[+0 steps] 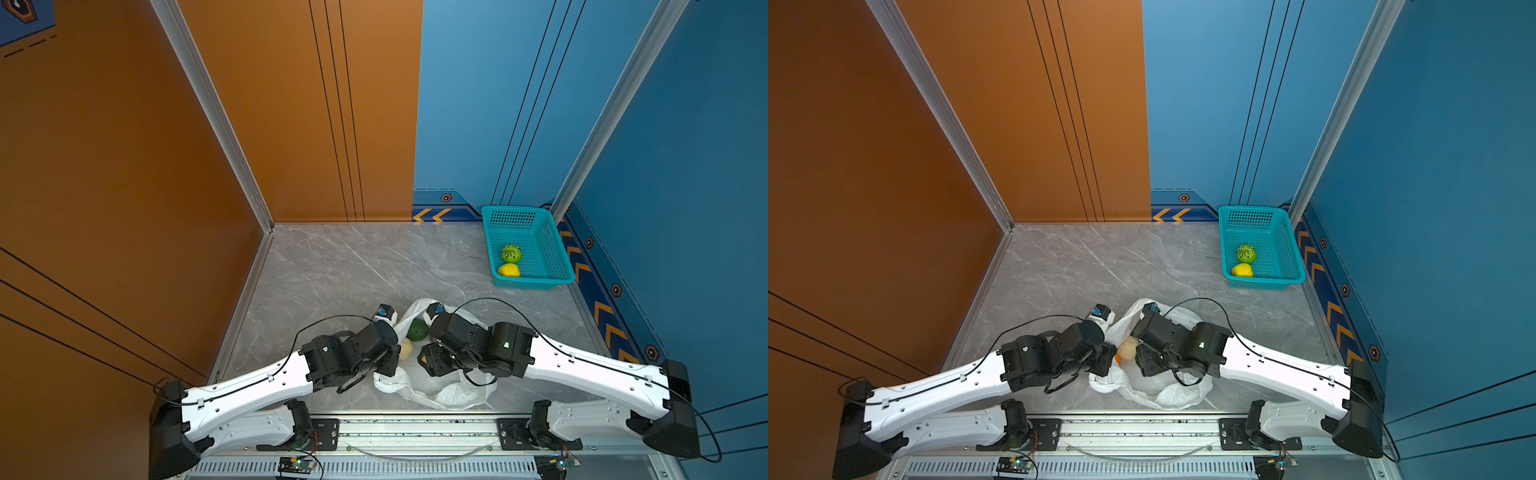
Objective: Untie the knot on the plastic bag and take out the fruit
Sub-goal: 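Grasp the yellow-orange mango-like fruit with the right gripper, then lift the mango-like fruit out and carry it over the teal basket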
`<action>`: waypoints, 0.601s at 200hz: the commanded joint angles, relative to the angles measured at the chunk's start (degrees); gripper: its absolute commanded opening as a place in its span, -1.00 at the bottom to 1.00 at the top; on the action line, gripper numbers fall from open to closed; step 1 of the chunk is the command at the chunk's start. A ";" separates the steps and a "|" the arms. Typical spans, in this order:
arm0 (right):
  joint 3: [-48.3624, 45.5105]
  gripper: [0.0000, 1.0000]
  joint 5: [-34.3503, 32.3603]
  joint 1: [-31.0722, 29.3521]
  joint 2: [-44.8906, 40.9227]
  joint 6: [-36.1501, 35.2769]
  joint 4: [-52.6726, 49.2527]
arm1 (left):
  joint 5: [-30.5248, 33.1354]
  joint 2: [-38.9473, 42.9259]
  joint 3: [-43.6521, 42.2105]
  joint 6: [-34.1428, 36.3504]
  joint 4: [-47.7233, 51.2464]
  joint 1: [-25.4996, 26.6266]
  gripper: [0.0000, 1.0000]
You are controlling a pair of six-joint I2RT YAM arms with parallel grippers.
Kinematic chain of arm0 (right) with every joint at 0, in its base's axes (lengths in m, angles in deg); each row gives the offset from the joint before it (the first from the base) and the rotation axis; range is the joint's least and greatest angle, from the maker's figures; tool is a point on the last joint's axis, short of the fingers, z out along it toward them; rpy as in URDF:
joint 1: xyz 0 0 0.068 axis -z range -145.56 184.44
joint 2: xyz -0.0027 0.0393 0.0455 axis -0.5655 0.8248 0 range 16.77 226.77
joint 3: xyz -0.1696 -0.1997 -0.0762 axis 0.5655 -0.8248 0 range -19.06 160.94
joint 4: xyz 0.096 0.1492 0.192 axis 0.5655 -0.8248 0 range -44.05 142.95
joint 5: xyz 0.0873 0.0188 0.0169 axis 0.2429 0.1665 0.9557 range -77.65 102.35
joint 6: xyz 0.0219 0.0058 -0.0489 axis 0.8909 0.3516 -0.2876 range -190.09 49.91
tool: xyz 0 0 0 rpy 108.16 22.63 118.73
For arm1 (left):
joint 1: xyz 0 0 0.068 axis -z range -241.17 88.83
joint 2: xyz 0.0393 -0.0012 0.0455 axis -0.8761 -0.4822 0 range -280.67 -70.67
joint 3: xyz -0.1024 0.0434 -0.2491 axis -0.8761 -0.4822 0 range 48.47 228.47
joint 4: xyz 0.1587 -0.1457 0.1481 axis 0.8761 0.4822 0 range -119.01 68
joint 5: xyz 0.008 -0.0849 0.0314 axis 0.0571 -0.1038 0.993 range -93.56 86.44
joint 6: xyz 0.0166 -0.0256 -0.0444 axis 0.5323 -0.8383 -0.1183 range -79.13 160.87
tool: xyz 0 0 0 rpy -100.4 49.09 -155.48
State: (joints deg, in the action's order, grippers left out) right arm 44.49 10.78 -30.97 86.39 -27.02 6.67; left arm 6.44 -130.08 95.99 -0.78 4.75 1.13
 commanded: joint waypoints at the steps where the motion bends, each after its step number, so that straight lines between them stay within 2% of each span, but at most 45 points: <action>1: 3.90 -0.15 0.53 0.29 -0.98 -2.54 -5.47 | 0.79 -0.49 1.21 0.34 -0.51 -0.19 -1.00; 32: 8.68 -0.15 1.66 2.81 -1.25 -5.21 -9.33 | 0.81 -0.44 1.25 0.38 -0.54 -0.43 -1.00; 51: 10.29 -0.15 3.32 7.46 -3.17 -6.43 -10.12 | 0.78 -0.39 1.28 0.43 -0.54 -0.60 -1.00; 70: 11.01 -0.15 7.73 16.10 -5.44 -8.48 -10.17 | 0.31 -0.52 1.25 0.60 -0.63 -0.63 -1.00; 87: 12.21 -0.16 12.35 26.68 -6.58 -11.33 -10.14 | 0.01 -0.75 1.30 0.77 -0.68 -0.76 -1.00; 120: 15.41 -0.15 18.62 45.68 -4.53 -17.29 -10.28 | -0.27 -1.24 1.34 0.78 -0.71 -0.76 -1.00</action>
State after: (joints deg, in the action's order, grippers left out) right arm 57.17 23.13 5.22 80.88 -38.05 -1.51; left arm 6.42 -130.78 96.02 -0.76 4.51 0.98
